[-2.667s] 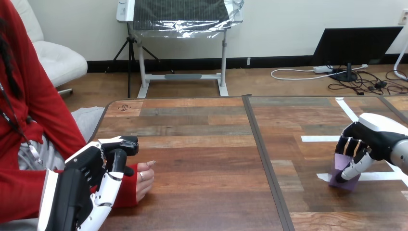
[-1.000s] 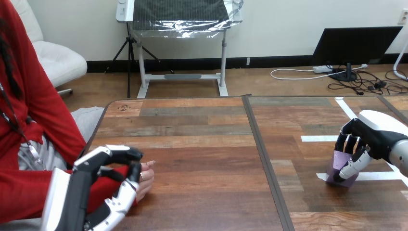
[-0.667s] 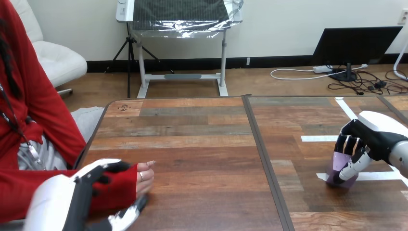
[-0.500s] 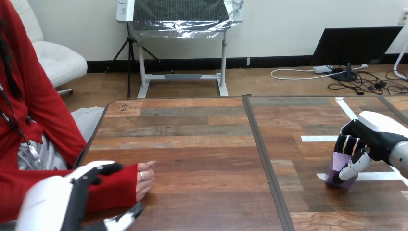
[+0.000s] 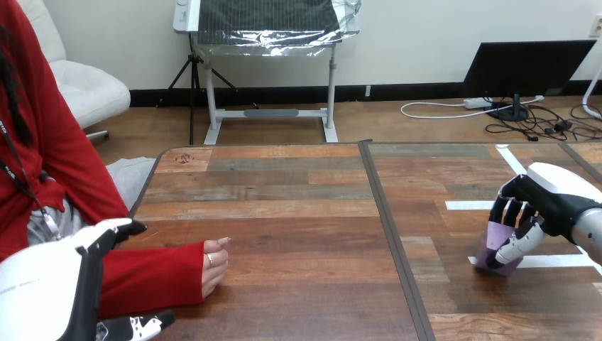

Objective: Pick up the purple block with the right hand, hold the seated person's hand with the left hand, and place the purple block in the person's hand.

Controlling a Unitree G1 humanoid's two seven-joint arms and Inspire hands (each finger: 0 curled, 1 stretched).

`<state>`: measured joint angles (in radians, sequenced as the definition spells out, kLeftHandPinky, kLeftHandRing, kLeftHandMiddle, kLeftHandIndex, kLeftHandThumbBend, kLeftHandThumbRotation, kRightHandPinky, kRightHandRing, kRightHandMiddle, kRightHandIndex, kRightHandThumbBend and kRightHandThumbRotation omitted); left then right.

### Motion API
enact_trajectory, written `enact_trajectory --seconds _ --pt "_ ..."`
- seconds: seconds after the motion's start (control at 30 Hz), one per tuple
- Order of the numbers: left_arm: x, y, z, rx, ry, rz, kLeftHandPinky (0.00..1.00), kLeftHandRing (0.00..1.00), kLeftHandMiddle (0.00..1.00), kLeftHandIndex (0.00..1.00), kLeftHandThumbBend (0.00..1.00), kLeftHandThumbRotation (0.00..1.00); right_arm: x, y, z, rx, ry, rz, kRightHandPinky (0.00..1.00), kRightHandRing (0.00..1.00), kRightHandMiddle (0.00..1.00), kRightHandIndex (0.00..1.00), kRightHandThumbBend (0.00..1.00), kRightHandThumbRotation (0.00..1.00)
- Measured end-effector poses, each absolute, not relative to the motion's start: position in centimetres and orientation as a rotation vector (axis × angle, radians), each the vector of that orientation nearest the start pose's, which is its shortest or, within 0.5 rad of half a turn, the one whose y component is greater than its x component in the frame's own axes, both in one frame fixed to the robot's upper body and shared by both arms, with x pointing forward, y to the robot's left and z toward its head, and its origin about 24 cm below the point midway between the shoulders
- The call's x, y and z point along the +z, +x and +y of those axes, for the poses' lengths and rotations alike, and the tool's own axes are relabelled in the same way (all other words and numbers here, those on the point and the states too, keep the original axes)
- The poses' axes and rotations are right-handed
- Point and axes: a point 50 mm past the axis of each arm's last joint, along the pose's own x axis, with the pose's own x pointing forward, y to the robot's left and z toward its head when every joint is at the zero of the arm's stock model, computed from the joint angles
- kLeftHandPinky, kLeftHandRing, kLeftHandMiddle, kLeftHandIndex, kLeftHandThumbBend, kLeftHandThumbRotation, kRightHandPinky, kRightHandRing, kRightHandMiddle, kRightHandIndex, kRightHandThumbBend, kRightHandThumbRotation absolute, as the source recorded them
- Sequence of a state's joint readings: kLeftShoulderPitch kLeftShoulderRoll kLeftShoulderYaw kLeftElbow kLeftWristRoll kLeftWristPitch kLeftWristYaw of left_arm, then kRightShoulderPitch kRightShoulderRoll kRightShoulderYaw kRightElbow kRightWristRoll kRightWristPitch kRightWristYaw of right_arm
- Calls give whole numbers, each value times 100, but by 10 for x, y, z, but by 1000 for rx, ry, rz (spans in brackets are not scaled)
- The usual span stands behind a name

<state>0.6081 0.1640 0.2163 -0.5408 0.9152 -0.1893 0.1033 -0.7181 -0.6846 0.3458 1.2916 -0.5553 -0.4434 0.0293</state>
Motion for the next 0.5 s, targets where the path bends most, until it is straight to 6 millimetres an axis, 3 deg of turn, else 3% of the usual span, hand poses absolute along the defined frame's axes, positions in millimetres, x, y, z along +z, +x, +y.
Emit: enact_trajectory --seconds 0.5 --pt "84 135 222 173 1274 -73 61 72 76 74 100 9 46 330 -304 247 -1255 323 43 47 50 48 84 0"
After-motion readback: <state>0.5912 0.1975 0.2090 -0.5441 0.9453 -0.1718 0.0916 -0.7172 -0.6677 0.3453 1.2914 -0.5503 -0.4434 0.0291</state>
